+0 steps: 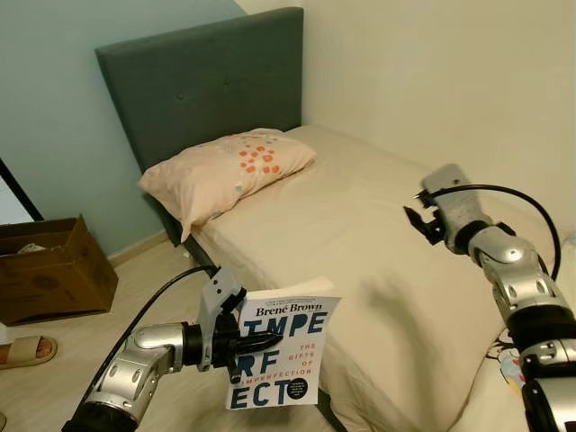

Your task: Clean up the room

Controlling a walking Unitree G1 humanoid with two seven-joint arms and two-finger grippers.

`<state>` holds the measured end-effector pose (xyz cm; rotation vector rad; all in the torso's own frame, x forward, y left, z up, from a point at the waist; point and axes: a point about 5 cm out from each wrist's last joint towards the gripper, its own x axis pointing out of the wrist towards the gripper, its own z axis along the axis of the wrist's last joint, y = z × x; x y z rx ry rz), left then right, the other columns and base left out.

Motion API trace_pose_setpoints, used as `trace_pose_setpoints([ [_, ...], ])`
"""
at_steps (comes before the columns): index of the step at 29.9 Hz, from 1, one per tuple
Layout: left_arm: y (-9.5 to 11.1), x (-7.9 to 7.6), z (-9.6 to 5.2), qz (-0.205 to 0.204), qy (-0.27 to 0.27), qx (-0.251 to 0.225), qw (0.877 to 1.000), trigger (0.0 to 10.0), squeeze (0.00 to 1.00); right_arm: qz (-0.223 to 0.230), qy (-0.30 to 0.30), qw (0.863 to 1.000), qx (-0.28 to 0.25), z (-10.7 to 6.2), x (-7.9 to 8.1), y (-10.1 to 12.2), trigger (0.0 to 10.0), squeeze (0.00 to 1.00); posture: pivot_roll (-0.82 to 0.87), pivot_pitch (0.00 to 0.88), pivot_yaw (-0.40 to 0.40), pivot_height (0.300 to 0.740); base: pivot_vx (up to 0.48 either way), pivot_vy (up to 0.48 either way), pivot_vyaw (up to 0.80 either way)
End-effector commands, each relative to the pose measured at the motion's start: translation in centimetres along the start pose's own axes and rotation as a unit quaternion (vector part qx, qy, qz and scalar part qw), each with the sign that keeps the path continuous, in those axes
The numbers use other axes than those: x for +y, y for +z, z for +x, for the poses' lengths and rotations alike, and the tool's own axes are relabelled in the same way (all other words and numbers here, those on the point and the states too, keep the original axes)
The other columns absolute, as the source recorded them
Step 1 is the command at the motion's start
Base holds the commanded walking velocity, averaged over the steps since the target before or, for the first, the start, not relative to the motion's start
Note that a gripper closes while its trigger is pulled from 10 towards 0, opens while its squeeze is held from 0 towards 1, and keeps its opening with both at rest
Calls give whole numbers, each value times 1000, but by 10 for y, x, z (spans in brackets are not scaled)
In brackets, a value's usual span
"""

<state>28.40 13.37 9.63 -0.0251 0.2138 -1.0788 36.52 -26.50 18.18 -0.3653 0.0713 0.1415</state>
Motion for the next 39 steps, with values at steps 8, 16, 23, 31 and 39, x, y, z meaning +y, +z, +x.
trace_pose_setpoints([
  [8,-7,47,-27,-80,349,-13,934,10000,0,95,27,995,15,-2,83,-30,10000,0,-73,77,46,740,0,0,0],
  [16,-9,45,-55,-48,537,-36,842,10000,0,95,78,992,18,-20,157,-48,10000,0,-61,84,20,740,0,0,0],
  [23,-16,39,-55,-64,569,-41,819,10000,0,133,112,985,12,-26,166,-48,10000,0,-60,82,17,740,0,0,0],
  [31,-11,33,-50,-34,576,-48,816,10000,0,140,118,983,11,-31,173,-50,10000,0,-52,72,5,740,32,0,0],
  [39,-7,33,-47,-25,575,-58,816,10000,0,140,122,983,8,-34,176,-50,10000,0,-52,70,5,740,271,0,0],
])
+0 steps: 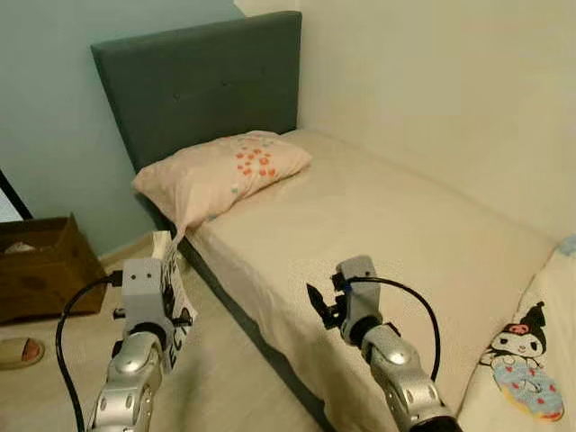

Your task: Clean up the room

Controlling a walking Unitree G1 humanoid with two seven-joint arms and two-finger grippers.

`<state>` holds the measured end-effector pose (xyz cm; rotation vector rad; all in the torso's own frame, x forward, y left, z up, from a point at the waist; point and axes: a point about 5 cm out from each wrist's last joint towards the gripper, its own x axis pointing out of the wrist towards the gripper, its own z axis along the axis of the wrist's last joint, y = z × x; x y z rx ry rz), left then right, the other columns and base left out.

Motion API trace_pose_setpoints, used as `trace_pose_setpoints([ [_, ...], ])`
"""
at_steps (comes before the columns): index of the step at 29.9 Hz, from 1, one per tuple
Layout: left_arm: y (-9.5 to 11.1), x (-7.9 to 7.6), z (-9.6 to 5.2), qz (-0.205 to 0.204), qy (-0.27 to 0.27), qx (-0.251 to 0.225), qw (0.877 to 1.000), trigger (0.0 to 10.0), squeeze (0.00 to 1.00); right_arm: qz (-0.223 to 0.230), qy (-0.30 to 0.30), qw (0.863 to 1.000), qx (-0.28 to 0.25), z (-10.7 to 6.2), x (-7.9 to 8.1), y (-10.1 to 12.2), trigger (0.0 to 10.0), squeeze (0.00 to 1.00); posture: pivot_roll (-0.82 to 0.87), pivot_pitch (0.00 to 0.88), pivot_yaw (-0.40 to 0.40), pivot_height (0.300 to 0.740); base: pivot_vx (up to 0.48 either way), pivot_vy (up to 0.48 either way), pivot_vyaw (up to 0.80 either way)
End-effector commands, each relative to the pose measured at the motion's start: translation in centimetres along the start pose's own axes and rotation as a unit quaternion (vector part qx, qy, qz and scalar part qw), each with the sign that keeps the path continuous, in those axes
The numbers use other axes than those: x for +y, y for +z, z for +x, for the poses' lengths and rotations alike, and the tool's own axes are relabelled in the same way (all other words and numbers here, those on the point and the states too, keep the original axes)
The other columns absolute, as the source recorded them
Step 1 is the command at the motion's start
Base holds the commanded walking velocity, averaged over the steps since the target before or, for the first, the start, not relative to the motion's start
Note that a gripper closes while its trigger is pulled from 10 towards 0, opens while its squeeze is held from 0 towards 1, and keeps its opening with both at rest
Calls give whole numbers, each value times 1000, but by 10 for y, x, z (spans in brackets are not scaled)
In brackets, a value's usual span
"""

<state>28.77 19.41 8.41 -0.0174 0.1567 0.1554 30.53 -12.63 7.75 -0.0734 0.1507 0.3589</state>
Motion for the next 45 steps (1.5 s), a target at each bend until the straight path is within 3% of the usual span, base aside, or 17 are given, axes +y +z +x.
trace_pose_setpoints([
  [1,10,-4,0,6,-3,-27,1000,10000,0,-2,4,1000,0,-1,2,-1,10000,0,-53,67,6,740,292,0,0],
  [10,13,-5,-2,2,-4,-41,999,10000,0,-13,29,999,-1,-1,8,1,10000,0,-49,71,1,740,315,0,0],
  [12,14,-6,-4,-11,-15,-47,999,10000,0,12,29,999,-5,0,10,0,10000,0,-45,75,-1,740,0,0,0],
  [16,16,-6,-5,-3,-18,-56,998,10000,0,-6,28,1000,-3,1,11,1,10000,0,-42,80,1,740,0,0,0],
  [32,18,-3,-7,19,-31,-65,997,10000,0,1,18,999,-29,-2,9,6,10000,0,-46,83,11,740,0,0,0],
  [45,20,-13,-3,15,-59,-70,996,10000,0,34,-11,999,-29,-8,6,3,10000,0,-58,85,19,740,0,0,-800],
])
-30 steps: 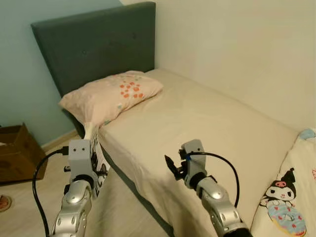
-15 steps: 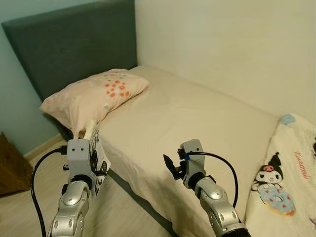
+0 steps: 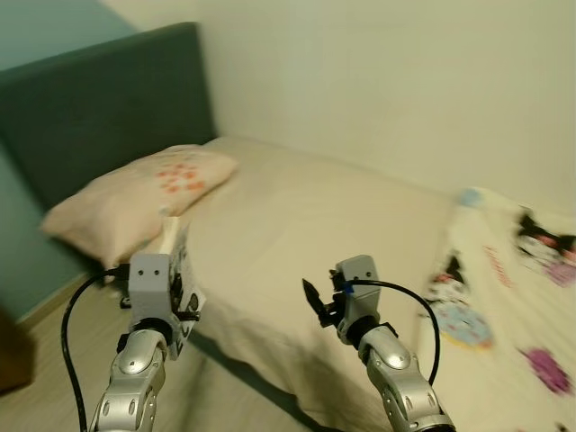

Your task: Clean up the room

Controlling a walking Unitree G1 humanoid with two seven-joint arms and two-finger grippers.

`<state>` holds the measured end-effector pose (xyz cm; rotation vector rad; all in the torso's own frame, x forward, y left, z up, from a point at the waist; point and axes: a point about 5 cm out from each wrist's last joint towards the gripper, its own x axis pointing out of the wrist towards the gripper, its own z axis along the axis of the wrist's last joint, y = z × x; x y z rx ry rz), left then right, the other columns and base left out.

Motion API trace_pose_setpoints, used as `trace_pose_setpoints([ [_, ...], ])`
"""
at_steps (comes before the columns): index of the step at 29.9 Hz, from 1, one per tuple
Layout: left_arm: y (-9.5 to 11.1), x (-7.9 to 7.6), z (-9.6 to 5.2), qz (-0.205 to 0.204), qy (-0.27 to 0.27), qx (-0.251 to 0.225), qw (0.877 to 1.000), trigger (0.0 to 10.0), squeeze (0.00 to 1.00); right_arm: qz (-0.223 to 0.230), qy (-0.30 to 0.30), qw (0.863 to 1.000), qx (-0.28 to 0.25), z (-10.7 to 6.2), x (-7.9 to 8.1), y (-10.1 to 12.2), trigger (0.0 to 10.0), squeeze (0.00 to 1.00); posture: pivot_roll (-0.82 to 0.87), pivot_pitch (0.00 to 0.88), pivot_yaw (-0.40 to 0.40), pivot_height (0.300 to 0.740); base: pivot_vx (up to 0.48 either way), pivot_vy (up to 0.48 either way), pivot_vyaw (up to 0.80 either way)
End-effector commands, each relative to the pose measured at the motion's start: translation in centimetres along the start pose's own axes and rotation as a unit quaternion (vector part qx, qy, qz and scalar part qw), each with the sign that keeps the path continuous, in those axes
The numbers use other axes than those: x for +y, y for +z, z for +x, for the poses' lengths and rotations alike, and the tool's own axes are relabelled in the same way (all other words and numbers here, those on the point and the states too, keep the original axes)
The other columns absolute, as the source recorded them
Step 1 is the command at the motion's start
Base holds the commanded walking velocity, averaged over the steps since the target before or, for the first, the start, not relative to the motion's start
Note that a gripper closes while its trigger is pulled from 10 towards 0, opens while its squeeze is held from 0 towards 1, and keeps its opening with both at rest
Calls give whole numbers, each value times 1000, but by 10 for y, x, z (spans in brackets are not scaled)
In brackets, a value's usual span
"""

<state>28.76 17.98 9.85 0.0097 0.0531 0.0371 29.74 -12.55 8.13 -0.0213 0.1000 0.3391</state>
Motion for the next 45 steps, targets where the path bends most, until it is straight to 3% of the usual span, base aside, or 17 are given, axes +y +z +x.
trace_pose_setpoints([
  [1,6,2,2,2,-1,-18,1000,10000,0,12,-2,1000,1,-1,2,0,10000,0,-58,85,19,740,0,0,-800],
  [17,5,5,3,3,-1,-12,1000,10000,0,21,-17,999,19,0,-5,-3,10000,0,-56,91,14,740,0,0,-800],
  [31,9,2,6,6,-8,-23,1000,10000,0,23,-13,1000,11,-1,-2,-2,10000,0,-60,82,24,740,0,0,-800],
  [45,9,1,4,2,-7,-32,999,10000,0,22,-2,1000,5,-1,3,-1,10000,0,-59,70,21,740,0,329,0],
])
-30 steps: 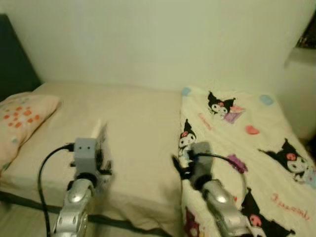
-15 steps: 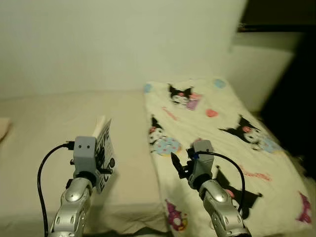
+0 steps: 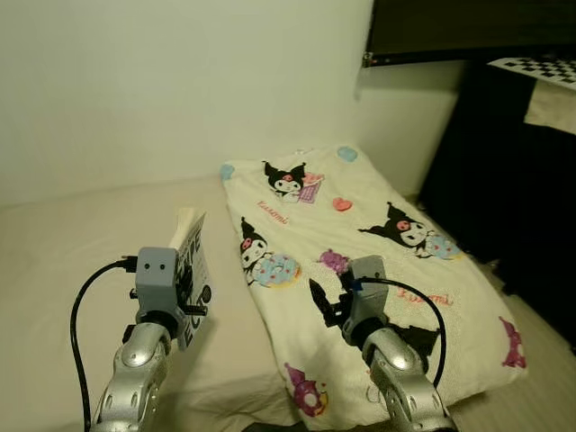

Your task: Clean up the room

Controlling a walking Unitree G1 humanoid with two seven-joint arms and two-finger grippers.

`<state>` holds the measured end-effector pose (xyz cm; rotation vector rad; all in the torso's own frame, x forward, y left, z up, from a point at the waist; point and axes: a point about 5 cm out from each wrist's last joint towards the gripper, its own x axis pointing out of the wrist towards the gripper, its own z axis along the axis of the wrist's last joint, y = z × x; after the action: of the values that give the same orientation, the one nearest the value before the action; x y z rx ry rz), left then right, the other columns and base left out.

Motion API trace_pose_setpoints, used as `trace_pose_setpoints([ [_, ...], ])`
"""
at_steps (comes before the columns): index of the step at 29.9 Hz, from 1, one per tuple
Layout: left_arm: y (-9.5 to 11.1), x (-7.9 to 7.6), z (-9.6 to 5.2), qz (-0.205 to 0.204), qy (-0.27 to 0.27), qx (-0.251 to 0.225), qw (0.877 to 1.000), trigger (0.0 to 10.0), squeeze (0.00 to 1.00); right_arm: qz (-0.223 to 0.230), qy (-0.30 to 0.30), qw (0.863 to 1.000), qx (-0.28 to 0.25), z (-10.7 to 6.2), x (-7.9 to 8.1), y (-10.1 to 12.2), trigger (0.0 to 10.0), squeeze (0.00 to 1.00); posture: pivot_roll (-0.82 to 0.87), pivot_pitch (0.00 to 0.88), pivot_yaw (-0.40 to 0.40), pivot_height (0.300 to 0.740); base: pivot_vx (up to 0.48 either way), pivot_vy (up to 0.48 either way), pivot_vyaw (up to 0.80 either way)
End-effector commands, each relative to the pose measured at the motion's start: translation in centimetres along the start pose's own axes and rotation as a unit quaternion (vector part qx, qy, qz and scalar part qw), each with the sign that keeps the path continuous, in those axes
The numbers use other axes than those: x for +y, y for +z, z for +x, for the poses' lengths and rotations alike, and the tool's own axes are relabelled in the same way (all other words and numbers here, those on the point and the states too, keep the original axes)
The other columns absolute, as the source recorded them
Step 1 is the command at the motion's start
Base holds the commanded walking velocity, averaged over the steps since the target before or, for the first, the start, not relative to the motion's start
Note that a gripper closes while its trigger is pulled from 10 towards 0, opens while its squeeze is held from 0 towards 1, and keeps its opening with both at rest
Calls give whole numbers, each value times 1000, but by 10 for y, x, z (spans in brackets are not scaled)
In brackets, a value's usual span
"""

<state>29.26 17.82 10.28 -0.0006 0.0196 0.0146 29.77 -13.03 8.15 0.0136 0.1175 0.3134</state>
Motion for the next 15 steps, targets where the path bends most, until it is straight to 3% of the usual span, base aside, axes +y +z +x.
trace_pose_setpoints([
  [1,5,3,0,7,2,-16,1000,10000,0,3,9,1000,-1,0,7,-1,10000,0,-59,70,21,740,0,454,0],
  [15,6,2,2,7,-2,-18,1000,10000,0,7,9,1000,-4,0,8,-1,10000,0,-61,75,25,740,0,457,0],
])
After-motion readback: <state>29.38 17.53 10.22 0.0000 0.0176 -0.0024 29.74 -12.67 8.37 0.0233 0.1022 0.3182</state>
